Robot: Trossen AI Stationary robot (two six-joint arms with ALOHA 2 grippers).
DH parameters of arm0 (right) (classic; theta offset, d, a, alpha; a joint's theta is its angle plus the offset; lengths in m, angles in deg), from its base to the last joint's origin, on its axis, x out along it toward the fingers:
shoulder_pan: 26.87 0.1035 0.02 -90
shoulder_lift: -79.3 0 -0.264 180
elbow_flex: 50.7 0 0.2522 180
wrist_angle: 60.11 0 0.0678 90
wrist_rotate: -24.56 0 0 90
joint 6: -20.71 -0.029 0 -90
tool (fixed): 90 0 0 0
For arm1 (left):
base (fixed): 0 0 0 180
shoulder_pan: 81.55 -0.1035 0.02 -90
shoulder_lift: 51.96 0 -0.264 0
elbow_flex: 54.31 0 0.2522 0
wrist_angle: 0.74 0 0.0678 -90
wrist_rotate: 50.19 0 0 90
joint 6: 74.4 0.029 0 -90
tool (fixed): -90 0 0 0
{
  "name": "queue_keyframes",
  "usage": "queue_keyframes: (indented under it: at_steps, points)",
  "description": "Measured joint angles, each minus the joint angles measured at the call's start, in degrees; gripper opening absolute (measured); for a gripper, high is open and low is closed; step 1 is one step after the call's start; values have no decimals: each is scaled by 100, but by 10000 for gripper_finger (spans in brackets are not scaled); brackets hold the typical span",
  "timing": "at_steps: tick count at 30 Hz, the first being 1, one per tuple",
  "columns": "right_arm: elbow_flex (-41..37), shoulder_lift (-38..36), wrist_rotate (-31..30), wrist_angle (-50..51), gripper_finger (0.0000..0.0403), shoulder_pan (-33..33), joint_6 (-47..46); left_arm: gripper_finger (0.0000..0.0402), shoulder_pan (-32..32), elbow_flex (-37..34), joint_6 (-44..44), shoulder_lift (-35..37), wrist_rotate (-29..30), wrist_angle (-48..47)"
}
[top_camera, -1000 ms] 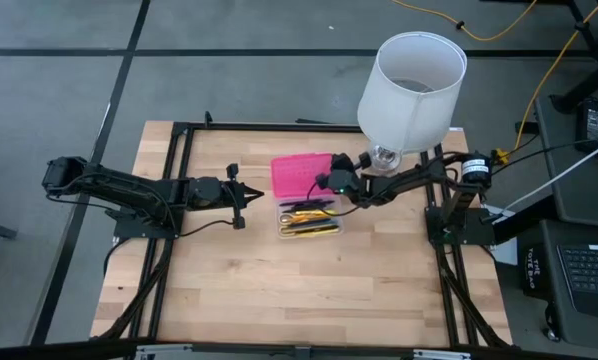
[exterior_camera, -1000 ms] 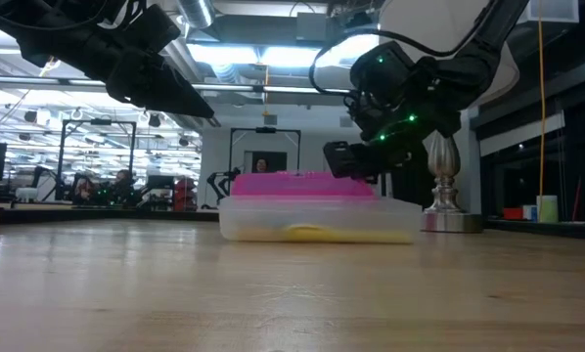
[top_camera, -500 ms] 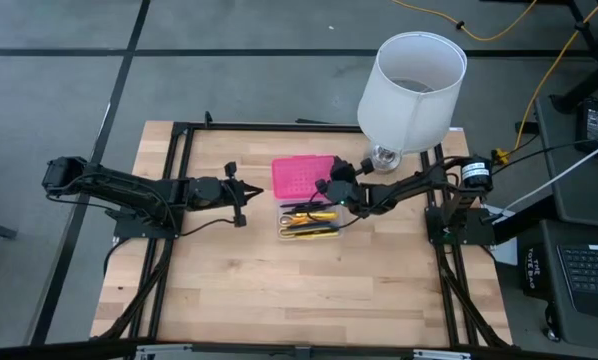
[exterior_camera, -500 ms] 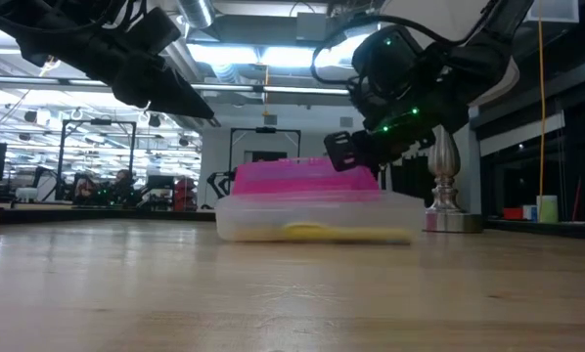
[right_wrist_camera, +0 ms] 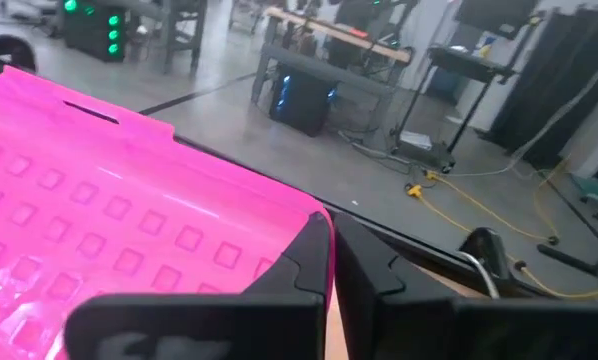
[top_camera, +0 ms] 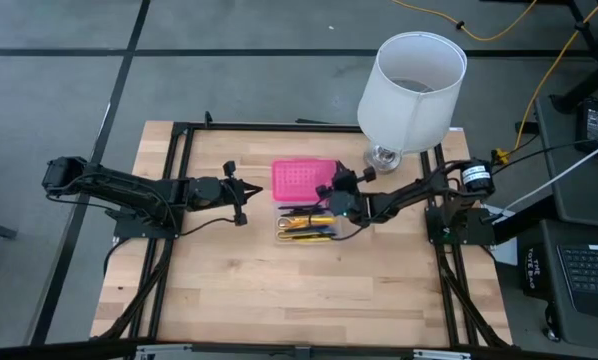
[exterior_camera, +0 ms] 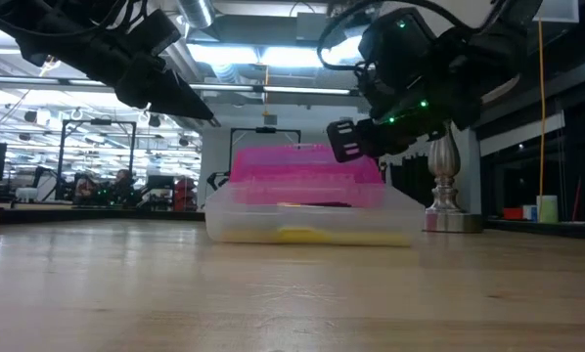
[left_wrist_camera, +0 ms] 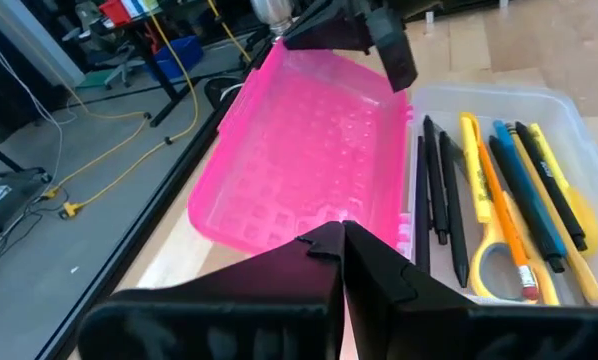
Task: Pick & place school supplies into a supply box
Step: Close the pink supply box
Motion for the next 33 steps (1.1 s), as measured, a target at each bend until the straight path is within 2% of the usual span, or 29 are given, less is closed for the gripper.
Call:
queue_keyframes:
  at_steps: [5, 14, 22, 27, 33]
  points:
    - [-175, 0, -447, -5, 10, 184, -235, 3, 0, 0, 2, 0, -3, 0]
    - [-513, 0, -579, 1, 10, 185, -994, 3, 0, 0, -28, -2, -45, 15]
    - [-518, 372, -734, -360, 10, 181, -954, 1, 0, 0, -33, -1, -207, 45]
    - [-520, 687, -635, -1434, 10, 181, 36, 3, 0, 0, -34, -1, -325, 43]
    - [-516, 684, 816, -3070, 10, 13, 2014, 1, 0, 0, -34, -2, -331, 37]
